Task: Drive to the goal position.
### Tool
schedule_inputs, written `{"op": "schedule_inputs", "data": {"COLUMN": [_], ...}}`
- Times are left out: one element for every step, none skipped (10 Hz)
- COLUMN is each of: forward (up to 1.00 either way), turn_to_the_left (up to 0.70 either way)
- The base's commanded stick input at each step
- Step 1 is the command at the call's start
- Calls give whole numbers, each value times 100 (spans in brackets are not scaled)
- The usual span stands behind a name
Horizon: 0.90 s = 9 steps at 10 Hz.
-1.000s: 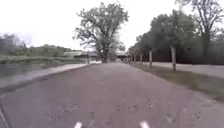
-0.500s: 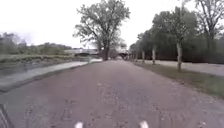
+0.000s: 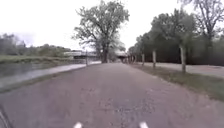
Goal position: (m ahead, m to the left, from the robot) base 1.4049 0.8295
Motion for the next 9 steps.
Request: {"op": "schedule_inputs", "data": {"forward": [70, 70, 70, 70, 70, 70, 70, 70, 70], "turn_to_the_left": [0, 0, 0, 0, 0, 0, 0, 0, 0]}}
